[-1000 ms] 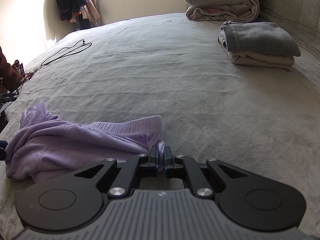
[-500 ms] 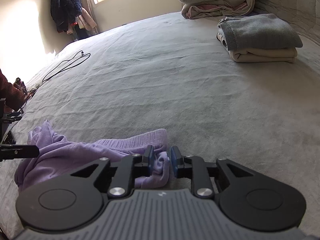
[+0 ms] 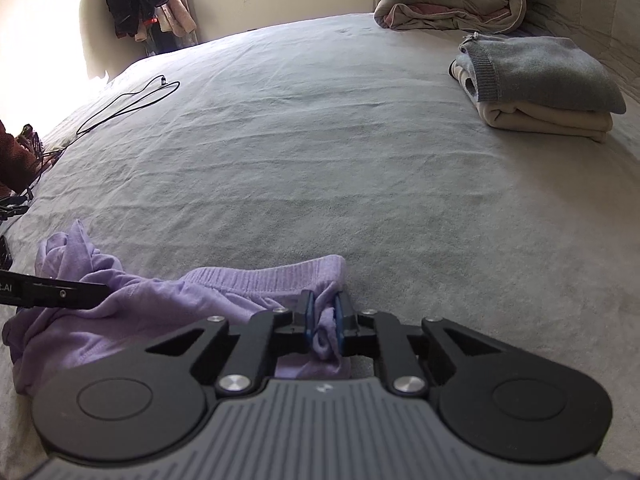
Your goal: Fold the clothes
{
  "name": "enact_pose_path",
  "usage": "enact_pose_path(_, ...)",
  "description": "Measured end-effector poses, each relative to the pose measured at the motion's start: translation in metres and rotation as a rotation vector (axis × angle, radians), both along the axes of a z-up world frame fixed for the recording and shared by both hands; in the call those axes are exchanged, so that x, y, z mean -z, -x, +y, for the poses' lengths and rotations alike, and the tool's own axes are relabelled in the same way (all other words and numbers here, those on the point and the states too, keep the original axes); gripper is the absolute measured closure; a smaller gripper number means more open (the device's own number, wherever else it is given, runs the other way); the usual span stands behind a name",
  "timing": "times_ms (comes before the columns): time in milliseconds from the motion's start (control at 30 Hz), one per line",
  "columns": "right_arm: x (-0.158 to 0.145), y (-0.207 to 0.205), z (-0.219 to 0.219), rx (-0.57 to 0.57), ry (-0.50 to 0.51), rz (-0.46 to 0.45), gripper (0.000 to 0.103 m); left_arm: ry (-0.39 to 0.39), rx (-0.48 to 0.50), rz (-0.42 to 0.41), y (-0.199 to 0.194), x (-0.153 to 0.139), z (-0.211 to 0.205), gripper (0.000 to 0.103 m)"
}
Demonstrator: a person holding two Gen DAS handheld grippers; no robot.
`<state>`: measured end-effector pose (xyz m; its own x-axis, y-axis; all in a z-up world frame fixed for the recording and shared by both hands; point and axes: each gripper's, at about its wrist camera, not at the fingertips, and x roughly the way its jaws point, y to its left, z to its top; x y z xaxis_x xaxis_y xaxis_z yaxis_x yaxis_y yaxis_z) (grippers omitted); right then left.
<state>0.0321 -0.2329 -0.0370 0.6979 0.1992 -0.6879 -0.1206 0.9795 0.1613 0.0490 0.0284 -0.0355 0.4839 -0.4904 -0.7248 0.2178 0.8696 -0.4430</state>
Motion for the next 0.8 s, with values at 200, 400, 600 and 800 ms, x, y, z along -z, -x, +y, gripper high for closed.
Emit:
enact_pose_path(200,-0.026,-0.010,0.021,0.001,0.045,-0.138,0.096,0.050,-0.089,-0.108,-0.005,-0.022,0.020,0.095)
enact_pose_path(400,-0.052,-0.042,0.054,-0.010,0.031,-0.211,0.096,0.063,-0.255,-0.208,-0.012,-0.038,0.053,0.095)
enact_pose_path(600,-0.066,-0.080,0.104,-0.067,0.007,-0.243,0.096,0.020,-0.430,-0.259,-0.016,-0.045,0.092,0.095)
enact_pose_path(800,-0.070,-0.105,0.151,-0.131,0.003,-0.257,0.096,0.043,-0.589,-0.253,-0.017,-0.044,0.131,0.095)
